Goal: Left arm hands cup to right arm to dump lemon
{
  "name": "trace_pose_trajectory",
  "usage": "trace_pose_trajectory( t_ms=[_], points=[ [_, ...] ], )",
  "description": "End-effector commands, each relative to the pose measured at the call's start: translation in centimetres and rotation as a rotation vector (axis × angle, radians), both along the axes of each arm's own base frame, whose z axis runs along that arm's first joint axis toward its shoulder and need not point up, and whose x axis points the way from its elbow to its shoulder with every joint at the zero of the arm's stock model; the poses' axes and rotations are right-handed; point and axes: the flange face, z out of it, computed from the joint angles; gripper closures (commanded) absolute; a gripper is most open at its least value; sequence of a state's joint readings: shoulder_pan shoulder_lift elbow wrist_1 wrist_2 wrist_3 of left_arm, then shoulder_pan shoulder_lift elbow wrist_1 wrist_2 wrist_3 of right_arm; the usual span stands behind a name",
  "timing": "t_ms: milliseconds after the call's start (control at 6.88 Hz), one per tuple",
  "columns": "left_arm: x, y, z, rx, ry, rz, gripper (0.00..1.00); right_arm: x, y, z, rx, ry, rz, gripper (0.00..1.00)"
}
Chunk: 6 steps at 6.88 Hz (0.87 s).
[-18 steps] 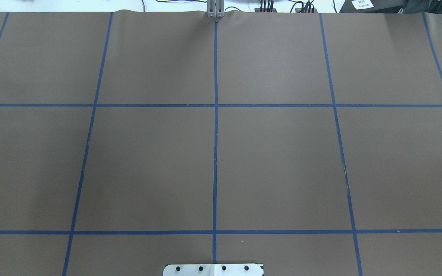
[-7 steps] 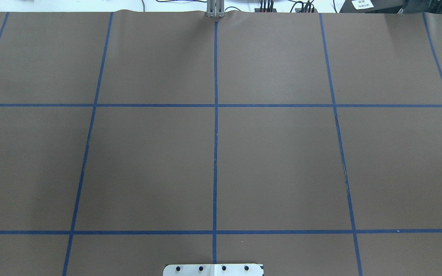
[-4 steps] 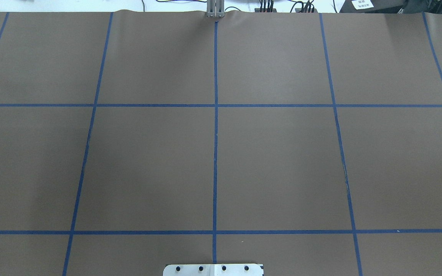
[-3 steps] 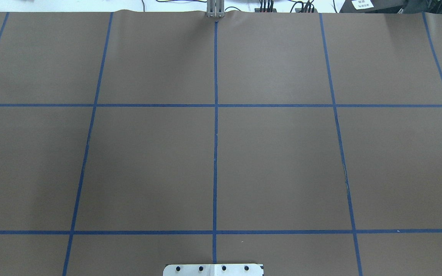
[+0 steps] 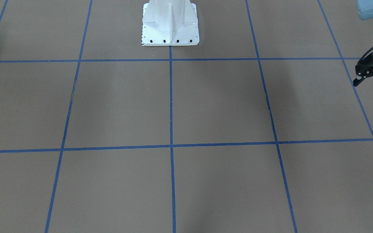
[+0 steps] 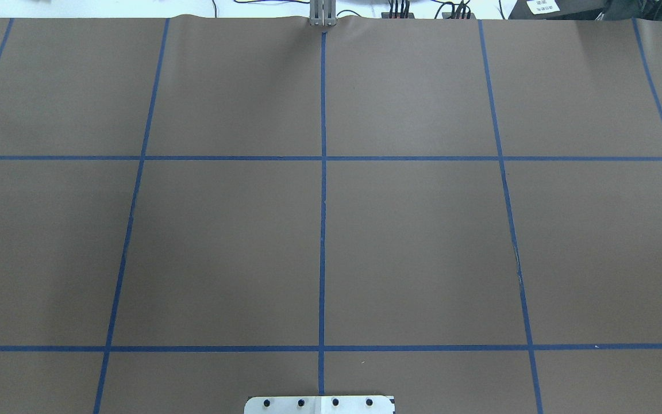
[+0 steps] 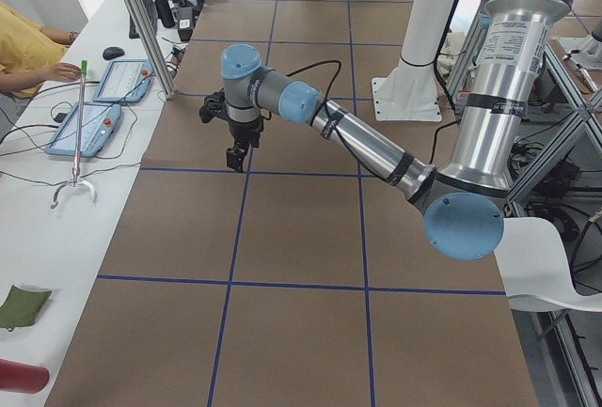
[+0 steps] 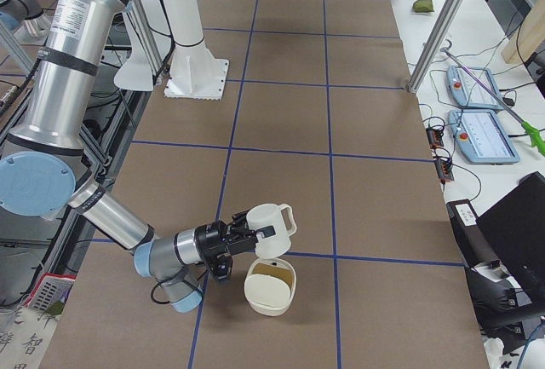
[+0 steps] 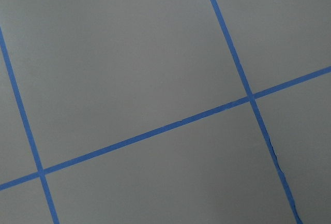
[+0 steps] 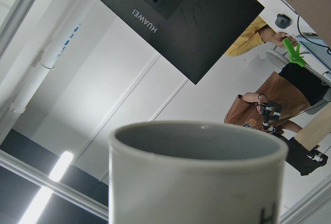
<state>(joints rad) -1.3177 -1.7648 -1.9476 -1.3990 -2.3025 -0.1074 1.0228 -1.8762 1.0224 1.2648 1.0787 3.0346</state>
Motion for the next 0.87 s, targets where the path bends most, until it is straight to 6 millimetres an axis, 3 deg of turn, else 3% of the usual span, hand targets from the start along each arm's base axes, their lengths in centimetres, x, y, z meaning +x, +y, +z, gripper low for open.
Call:
trace_pose_trajectory(
  t_ms=[0,436,726],
  points=[
    [-0.07,-0.05,0.00,0.000,0.000,-0.002,0.00,0.16,0.19,-0.04,0.014,-0.014,0.002,1.00],
    [0.01,-0.04,0.00,0.000,0.000,0.000,0.00,-0.01,0.07,-0.01,0.006,0.022,0.006,1.00],
    [0.01,-0.04,0.00,0.000,0.000,0.000,0.00,-0.38,-0.12,-0.03,0.000,0.237,0.056,1.00]
  ],
)
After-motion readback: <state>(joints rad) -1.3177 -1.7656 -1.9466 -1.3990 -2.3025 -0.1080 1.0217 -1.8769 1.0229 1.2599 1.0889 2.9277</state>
